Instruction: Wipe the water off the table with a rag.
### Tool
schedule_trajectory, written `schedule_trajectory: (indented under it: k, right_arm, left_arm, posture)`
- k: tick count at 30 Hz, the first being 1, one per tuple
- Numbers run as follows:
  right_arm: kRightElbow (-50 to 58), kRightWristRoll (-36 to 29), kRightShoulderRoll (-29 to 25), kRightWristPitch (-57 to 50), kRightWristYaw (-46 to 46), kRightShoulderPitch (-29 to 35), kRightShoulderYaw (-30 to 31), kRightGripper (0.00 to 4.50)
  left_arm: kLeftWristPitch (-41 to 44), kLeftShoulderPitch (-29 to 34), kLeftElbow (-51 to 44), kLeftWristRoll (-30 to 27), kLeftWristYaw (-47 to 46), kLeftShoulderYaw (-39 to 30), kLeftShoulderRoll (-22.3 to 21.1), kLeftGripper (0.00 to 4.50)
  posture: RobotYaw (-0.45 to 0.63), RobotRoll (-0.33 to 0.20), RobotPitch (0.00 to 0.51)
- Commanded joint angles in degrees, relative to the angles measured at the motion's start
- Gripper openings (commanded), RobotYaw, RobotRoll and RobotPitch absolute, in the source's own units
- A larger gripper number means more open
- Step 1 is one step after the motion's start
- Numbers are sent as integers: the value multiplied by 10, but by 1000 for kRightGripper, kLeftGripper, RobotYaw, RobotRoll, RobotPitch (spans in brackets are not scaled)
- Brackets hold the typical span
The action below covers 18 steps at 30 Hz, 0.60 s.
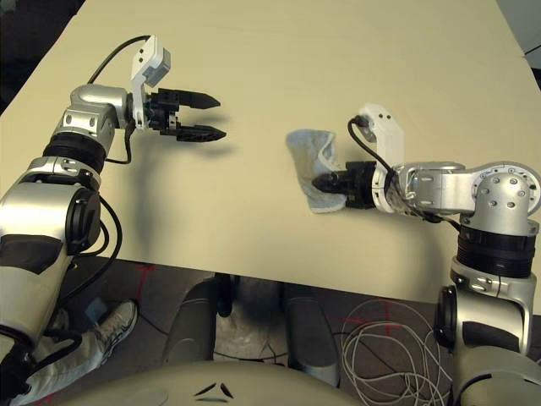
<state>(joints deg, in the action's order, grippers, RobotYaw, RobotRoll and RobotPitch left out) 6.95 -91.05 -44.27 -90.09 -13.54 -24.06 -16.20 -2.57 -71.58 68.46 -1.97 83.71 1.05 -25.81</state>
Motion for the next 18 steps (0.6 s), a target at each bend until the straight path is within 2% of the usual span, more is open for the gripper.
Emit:
schedule_trajectory:
  k: [1, 3, 6, 10, 13, 18]
  right_arm:
    - [-31, 15, -47, -17, -29, 46, 28, 22]
    - [-66, 30, -79, -23, -36, 56, 28, 22]
    - [-102, 82, -96, -13, -39, 36, 22, 22]
    - [-176, 134, -66, 50, -48, -60, 2, 22]
    - [-239, 197, -50, 92, -48, -121, -15, 22]
    - [-301, 302, -47, 122, -16, -143, -19, 22]
  left_arm:
    - [-1, 2, 3, 4, 2, 2, 0, 4500]
    - [-2, 1, 5, 4, 1, 2, 0, 4500]
    - [-3, 0, 6, 5, -1, 1, 0, 4500]
    - [-4, 0, 8, 5, -2, 1, 0, 4500]
    - [-5, -1, 9, 5, -3, 1, 1, 4500]
    - [-5, -2, 10, 5, -6, 1, 1, 4500]
  posture:
    - [-82, 0, 257]
    - [-82, 0, 258]
    - [-84, 0, 257]
    - [-84, 0, 256]
    - [-81, 0, 253]
    - [-75, 0, 250]
